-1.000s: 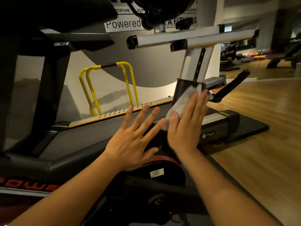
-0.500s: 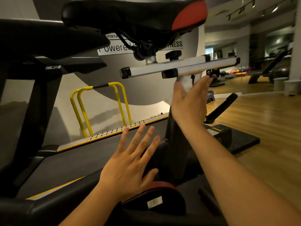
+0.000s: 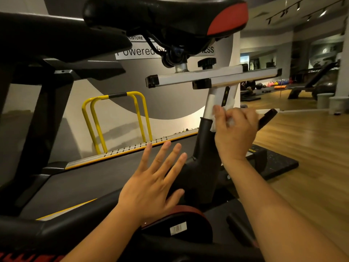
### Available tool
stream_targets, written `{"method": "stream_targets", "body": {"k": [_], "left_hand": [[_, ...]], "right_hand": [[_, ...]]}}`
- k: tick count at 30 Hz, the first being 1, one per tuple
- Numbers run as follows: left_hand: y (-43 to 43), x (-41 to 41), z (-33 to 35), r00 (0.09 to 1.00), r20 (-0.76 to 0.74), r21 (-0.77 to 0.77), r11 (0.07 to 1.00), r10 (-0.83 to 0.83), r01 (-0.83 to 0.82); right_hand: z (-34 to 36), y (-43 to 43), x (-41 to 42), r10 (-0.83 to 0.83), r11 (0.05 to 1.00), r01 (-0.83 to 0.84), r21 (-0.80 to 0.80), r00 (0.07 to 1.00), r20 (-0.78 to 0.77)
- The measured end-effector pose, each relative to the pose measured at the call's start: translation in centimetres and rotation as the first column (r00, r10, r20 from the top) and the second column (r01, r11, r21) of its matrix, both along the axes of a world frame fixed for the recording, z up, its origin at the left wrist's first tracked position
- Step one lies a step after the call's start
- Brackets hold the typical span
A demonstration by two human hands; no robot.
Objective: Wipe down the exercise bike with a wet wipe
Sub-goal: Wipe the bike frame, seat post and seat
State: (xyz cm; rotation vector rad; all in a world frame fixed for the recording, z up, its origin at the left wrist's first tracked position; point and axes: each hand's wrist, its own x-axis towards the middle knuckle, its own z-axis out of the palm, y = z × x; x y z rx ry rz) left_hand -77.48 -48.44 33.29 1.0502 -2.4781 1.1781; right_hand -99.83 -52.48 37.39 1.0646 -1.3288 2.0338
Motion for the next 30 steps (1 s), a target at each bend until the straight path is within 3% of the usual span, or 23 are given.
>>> {"method": "stream_targets", "body": {"k": [2,7,12,14,17,22,24,27,30], "left_hand": [[0.0,0.0,-0.1,1.000,0.000,-0.003,1.000,-0.001,0.001],[-0.1,-0.2,0.0,1.000,0.015,-0.017,1.000,-0.002,0.002],[0.0,-0.1,-0.2,1.000,0.003,-0.026,1.000,0.006,-0.006],[-0.1,-0.1,-0.3,1.000,-0.005,-0.028,1.000,-0.005,0.005],[-0.1,-0.2,-0.2,1.000,-0.017,-0.027,1.000,-0.007,0.006],[-0.3,-0.2,-0.3,0.999,-0.046,-0.047,0.999,0.005,-0.008],[-0.2,-0.2,-0.3,0.999,-0.049,-0.061,0.998,-0.008,0.005],[-0.1,-0.3,-0.3,0.999,-0.047,-0.052,0.998,-0.022,0.020],[-0.1,-0.3,-0.4,0.999,-0.042,-0.051,0.999,0.003,-0.005]], "right_hand": [[-1.2,0.3,0.4,0.092,0.996,-0.092,0.004,0.994,-0.056],[-2.3,1.3,-0.3,0.038,0.998,-0.014,0.065,0.928,-0.372],[-0.2,1.2,0.5,0.129,0.981,-0.017,0.193,0.801,-0.585],[-2.4,1.5,-0.3,0.163,0.970,-0.021,0.241,0.794,-0.586],[-4.4,2.5,-1.7,0.234,0.940,-0.078,0.333,0.857,-0.460],[0.9,2.0,-1.3,0.173,0.958,-0.034,0.285,0.862,-0.477],[-0.3,2.2,-0.3,0.170,0.963,-0.015,0.268,0.808,-0.565],[-3.2,2.8,-1.1,0.154,0.967,0.063,0.247,0.629,-0.762],[-1.1,2.7,-2.2,0.137,0.969,0.090,0.231,0.582,-0.802]]}}
